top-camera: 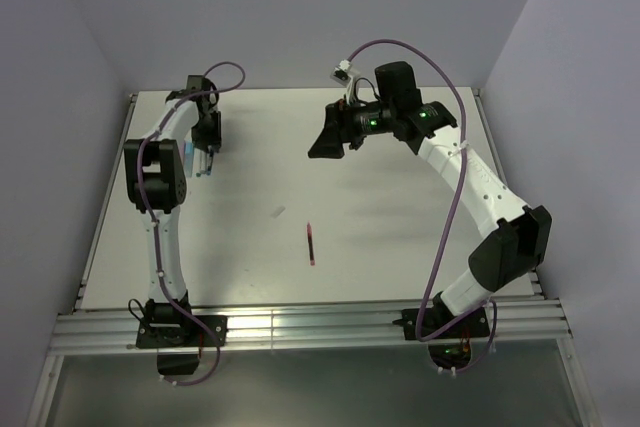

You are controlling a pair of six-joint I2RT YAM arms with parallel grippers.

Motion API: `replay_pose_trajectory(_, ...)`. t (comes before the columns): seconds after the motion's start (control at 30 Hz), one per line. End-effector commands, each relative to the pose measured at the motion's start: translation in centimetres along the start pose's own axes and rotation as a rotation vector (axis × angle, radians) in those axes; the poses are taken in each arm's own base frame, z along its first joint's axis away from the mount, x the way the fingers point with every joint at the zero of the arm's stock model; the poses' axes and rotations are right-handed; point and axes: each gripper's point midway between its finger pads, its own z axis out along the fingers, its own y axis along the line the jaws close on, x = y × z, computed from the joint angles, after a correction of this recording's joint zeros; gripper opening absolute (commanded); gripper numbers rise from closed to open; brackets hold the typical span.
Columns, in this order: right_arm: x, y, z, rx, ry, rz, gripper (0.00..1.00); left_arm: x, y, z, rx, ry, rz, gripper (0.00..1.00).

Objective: Insert the pens into the pen caps
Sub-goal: Place the pen at the center of the board.

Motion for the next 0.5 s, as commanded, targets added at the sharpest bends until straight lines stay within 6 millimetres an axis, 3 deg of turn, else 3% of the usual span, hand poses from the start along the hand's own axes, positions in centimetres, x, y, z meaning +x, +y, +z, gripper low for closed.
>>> replay_pose_trajectory(0.0,-0.9,0.4,-0.1,-0.018,-0.014,-0.020,0.86,-1.9,-0.2,-2.2,0.021,-0.050,0.007,0.40)
replay_pose_trajectory(0.1,-0.7,0.2,-0.1,-0.009,-0.012,-0.018,0.86,-3.1,-0.5,-4.1,0.042,-0.077,0.006,0.41)
replay_pose_trajectory(0.17,-0.4,-0.5,-0.2,0.034,-0.013,-0.013,0.85,-4.8,-1.1,-7.0,0.080,-0.136,0.003,0.41)
replay_pose_trajectory(0.2,-0.3,-0.8,-0.3,0.054,-0.014,-0.011,0.82,-6.4,-1.4,-9.8,0.098,-0.204,-0.001,0.40)
replay_pose_trajectory(0.27,0.9,-2.3,-0.2,0.126,0.003,0.017,0.79,-8.0,-2.3,-13.5,0.164,-0.295,0.009,0.41)
replay_pose_trajectory(0.3,1.4,-2.9,-0.1,0.153,0.013,0.038,0.76,-9.6,-2.6,-17.7,0.188,-0.412,0.012,0.41)
replay_pose_trajectory(0.37,3.6,-4.6,0.3,0.225,0.055,0.091,0.71,-10.9,-3.3,-22.2,0.243,-0.539,0.025,0.42)
replay_pose_trajectory(0.4,4.5,-5.2,0.6,0.250,0.072,0.127,0.65,-11.3,-3.2,-27.0,0.259,-0.649,0.021,0.42)
replay_pose_trajectory(0.43,5.7,-5.4,1.2,0.261,0.100,0.144,0.63,-11.7,-3.1,-27.7,0.265,-0.716,0.015,0.43)
replay_pose_trajectory(0.47,7.6,-6.3,1.7,0.307,0.140,0.167,0.61,-11.6,-3.0,-29.3,0.267,-0.764,0.005,0.52)
